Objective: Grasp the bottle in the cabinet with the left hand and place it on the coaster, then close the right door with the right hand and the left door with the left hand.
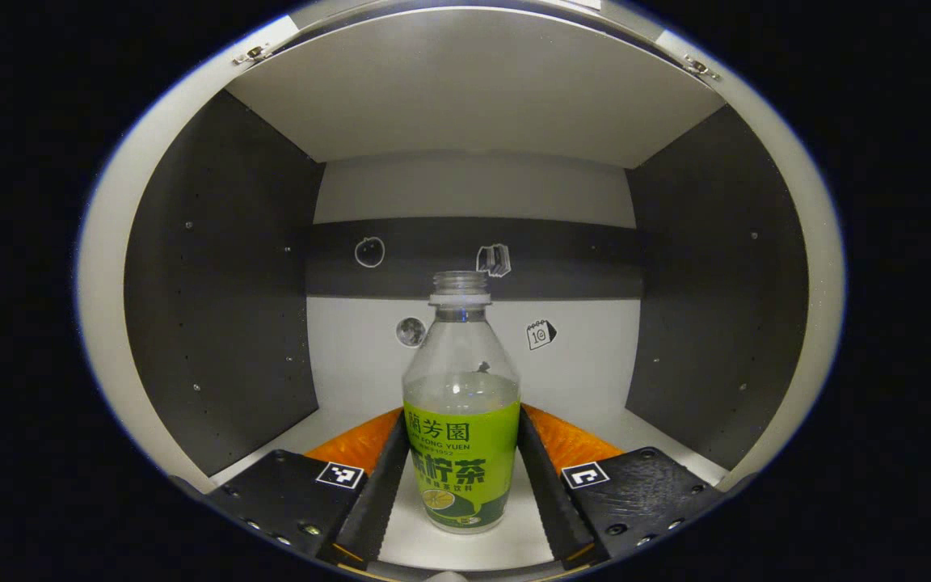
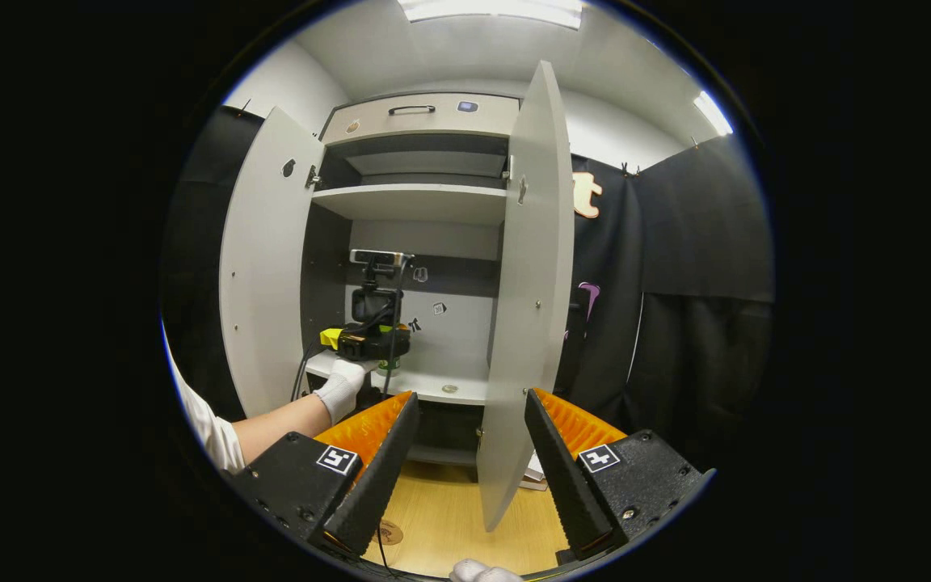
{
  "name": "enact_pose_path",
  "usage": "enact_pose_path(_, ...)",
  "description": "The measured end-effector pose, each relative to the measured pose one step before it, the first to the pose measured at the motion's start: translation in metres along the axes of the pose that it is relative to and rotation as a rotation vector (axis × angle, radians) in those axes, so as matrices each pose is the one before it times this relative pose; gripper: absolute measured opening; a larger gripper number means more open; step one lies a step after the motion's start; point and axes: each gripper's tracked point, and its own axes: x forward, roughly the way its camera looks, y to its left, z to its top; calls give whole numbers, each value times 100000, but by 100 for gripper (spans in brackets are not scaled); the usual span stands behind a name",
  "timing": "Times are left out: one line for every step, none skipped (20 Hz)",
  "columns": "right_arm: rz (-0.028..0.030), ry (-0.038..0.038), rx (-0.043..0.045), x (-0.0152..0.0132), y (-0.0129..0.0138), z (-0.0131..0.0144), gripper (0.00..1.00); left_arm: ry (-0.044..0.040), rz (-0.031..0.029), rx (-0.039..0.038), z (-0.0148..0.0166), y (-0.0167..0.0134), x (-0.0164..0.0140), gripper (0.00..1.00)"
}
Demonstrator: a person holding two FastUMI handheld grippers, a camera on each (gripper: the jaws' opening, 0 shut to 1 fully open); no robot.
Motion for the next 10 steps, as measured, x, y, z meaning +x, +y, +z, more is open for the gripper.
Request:
enact_pose_path(-2,-400,-492,-243,-40,34,82,-1675,-1407,-250,885,43,-1318,74)
enact_pose_path(-137,-374,-389,-148,-43,79,82,-1626,-1751,-442,855,-130,-1409,77)
enact_pose_path(-91,-276,-351,-230,-122,-195,82,-1595,-2419,-391,690,-38,-1621,77)
enact_pose_path(59,230,-24,-165,-45,-226,82,-1423,-3450,-795,390,-275,-1664,73)
enact_pose_path(79,256,346,-143,-84,-345,82,-509,-3660,-831,172,-395,-1751,73)
enact_pose_path(-180,606,533,-148,-157,-299,82,-86,-3063,-567,-59,-403,-2053,74)
enact_pose_path(78,732,601,-103,-155,-582,82,-99,-2953,-286,-278,-504,-2024,73)
enact_pose_path(-217,629,458,-114,-47,-458,82,441,-2078,-218,-490,-314,-1869,73)
enact_pose_path(-374,768,210,-249,-194,-639,82,786,-1688,-302,-821,-390,-2089,73)
enact_pose_path(-112,670,161,-179,-44,-520,82,875,-2321,-269,-1325,-877,-2364,73)
